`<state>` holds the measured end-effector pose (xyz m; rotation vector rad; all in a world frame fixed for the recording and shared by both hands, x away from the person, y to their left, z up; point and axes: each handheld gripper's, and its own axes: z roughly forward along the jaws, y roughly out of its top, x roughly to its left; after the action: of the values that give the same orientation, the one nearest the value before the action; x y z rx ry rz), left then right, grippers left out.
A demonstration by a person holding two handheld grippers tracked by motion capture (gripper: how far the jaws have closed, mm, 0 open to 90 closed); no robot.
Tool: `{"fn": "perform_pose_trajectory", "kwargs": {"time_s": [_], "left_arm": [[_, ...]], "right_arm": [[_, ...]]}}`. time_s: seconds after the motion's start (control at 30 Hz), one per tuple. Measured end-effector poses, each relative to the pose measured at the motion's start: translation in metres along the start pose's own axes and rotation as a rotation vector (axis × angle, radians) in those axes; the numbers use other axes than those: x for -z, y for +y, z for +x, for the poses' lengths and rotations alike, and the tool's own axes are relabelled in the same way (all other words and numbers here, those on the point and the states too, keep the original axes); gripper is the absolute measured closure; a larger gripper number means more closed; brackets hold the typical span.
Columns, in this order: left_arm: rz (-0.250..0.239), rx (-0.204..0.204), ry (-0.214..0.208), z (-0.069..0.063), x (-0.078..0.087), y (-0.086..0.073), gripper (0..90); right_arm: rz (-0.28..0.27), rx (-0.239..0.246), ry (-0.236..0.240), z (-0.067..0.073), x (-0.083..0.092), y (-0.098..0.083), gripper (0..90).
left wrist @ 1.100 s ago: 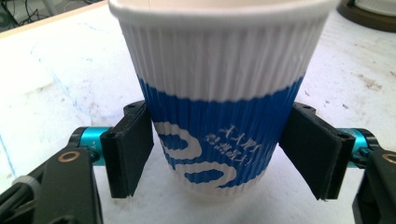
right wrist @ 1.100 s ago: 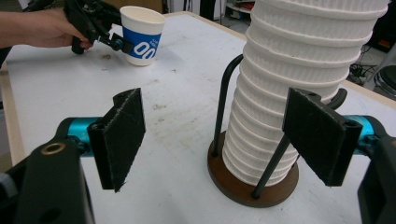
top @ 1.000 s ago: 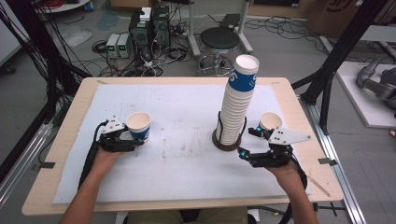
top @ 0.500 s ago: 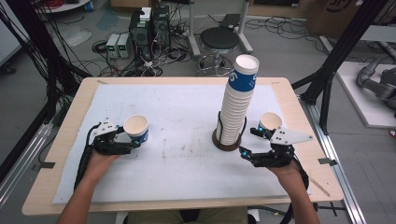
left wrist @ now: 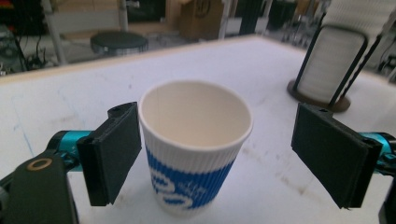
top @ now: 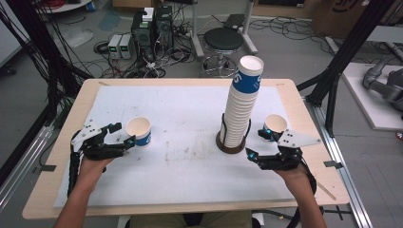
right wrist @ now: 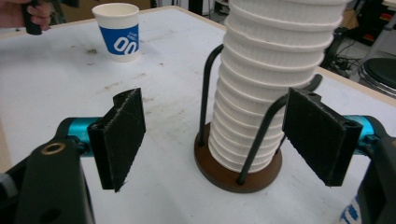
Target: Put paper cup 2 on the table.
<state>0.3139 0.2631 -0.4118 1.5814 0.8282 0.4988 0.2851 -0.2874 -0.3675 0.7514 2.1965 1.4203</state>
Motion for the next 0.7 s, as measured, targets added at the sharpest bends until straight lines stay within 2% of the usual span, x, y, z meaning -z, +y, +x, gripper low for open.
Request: {"fn": "perform_pose_trajectory", "kwargs": {"time_s": [0.1,0.2,0.47,0.7], "left_arm": [[-0.081,0.014,-0.017,-0.001,0.003,0.003,15.9],[-0.125,0.013,-0.025,-0.003,0.007,0.006,15.9],[-0.147,-0.005,-0.02,-0.011,0.009,0.011,15.9],[-0.145,-0.037,-0.03,-0.014,0.008,0.007,16.0]], "right_arm": [[0.007,-0.012,-0.029,-0.003,0.004,-0.002,21.8],[0.011,-0.026,-0.06,-0.008,0.01,-0.005,21.8],[0.013,-0.069,-0.189,-0.022,0.031,-0.011,21.8],[0.007,-0.082,-0.225,-0.022,0.043,-0.019,21.7]]}}
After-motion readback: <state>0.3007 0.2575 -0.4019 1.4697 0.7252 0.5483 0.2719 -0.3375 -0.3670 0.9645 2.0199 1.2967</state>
